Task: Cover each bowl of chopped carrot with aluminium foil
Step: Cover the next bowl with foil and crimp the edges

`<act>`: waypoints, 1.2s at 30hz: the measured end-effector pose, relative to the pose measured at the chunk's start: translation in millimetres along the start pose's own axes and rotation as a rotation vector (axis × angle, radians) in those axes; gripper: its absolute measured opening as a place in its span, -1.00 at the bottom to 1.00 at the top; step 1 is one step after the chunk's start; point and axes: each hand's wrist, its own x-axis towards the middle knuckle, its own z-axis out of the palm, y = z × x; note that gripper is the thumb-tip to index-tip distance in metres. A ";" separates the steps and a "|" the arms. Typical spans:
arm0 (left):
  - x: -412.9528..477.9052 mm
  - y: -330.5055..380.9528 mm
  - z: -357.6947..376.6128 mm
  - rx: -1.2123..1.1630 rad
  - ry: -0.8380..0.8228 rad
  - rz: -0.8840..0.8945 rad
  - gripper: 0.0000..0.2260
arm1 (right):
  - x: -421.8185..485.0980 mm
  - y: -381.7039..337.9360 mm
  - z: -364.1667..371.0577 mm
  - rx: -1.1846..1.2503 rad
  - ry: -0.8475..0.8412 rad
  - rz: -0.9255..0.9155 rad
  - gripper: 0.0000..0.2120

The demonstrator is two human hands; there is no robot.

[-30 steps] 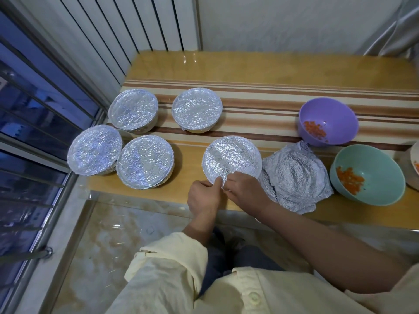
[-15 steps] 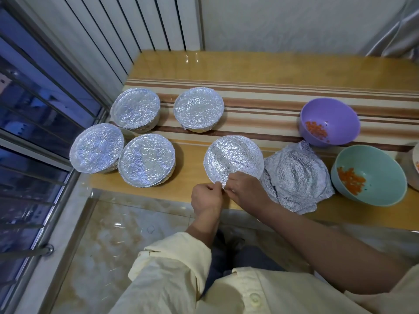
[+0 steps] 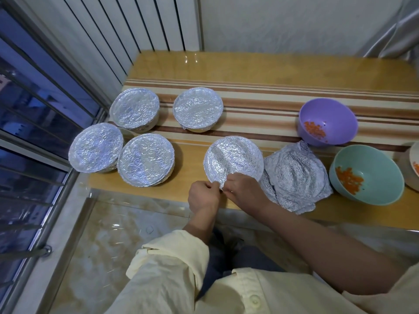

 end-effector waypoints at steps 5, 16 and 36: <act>13.2 6.5 -9.9 0.017 -0.026 -0.015 -0.81 | -3.1 2.2 -9.4 0.008 -0.001 -0.034 -0.79; 1.5 -0.5 -6.7 -0.082 0.029 -0.009 -0.61 | -0.1 4.2 -4.8 -0.090 -0.024 -0.052 -0.81; -6.5 5.4 2.0 -0.173 -0.002 -0.103 -0.81 | 3.4 2.3 -6.7 -0.078 -0.028 -0.062 -0.81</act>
